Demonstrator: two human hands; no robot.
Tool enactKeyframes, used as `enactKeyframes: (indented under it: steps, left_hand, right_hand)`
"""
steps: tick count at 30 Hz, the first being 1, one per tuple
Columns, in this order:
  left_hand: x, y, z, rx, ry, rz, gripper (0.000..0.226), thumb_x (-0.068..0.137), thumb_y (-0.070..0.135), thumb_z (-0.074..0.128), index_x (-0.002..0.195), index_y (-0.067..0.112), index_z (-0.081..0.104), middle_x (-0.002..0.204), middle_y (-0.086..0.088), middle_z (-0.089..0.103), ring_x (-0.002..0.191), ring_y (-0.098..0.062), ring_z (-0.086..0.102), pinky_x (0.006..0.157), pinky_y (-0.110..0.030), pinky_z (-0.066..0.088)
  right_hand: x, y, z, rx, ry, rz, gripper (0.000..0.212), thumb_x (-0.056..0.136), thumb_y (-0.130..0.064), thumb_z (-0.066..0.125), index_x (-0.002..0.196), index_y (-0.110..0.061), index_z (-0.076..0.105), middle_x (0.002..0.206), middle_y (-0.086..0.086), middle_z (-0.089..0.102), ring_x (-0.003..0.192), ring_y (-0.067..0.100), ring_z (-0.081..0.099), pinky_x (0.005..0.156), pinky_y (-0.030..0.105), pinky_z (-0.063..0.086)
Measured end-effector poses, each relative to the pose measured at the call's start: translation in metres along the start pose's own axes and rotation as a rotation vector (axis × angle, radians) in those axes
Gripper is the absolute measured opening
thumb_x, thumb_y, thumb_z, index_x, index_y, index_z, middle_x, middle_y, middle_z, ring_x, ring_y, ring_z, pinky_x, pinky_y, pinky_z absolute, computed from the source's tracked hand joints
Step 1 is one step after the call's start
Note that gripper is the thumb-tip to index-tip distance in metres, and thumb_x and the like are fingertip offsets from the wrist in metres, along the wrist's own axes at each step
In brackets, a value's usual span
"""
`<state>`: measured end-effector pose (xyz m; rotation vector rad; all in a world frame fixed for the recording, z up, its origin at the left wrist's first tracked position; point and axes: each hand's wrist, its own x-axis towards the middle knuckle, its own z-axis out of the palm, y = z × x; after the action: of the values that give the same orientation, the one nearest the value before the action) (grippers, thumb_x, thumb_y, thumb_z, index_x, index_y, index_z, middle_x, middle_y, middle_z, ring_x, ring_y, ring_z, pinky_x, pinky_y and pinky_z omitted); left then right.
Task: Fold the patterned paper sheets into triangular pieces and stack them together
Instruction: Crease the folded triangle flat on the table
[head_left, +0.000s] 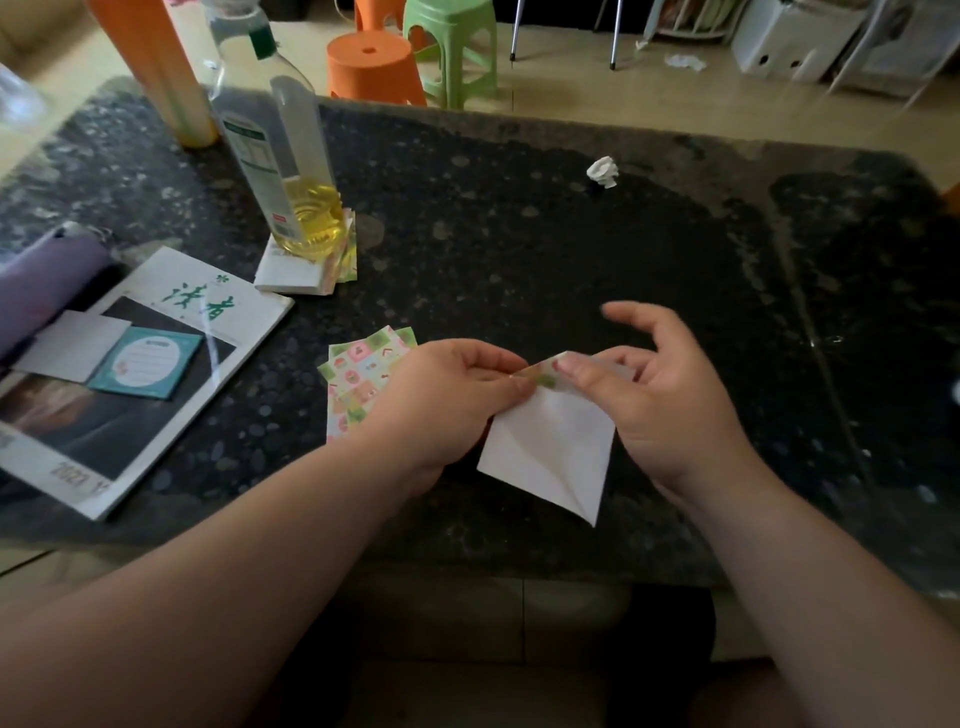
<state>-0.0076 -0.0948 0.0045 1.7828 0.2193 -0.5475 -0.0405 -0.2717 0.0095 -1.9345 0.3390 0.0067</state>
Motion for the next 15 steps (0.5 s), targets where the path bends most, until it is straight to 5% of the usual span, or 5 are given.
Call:
enactKeyframes:
  steps: [4,8,15]
  left_hand:
    - [-0.0001,0.0008,-0.0023,-0.081,-0.063,-0.028,0.004,0.090,0.024,0.077,0.092,0.027,0.077,0.088,0.005,0.078,0.090,-0.020,0.075,0.080,-0.041,0.063]
    - [-0.0008,0.0023,-0.0037,-0.206,-0.123,-0.062,0.017,0.093,0.009,0.071,0.086,0.022,0.080,0.095,-0.005,0.078,0.091,-0.024,0.075,0.075,-0.038,0.061]
    - [-0.0003,0.0031,-0.0046,-0.291,-0.151,-0.076,0.033,0.097,0.001,0.060,0.079,0.017,0.083,0.097,-0.011,0.078,0.094,-0.027,0.075,0.072,-0.036,0.058]
  right_hand:
    - [-0.0029,-0.0012,-0.0037,-0.117,-0.101,-0.121,0.005,0.093,-0.032,0.073,0.095,-0.036,0.072,0.094,-0.027,0.068,0.088,-0.008,0.065,0.059,0.014,0.052]
    - [-0.0020,-0.0023,-0.0068,-0.045,-0.124,-0.089,0.018,0.094,-0.017,0.071,0.088,-0.033,0.076,0.090,-0.026,0.070,0.087,-0.008,0.064,0.059,0.010,0.051]
    - [-0.0003,-0.0068,-0.0097,0.015,-0.196,-0.047,0.034,0.093,0.000,0.066,0.082,-0.028,0.082,0.097,-0.014,0.076,0.098,0.007,0.069,0.089,0.039,0.059]
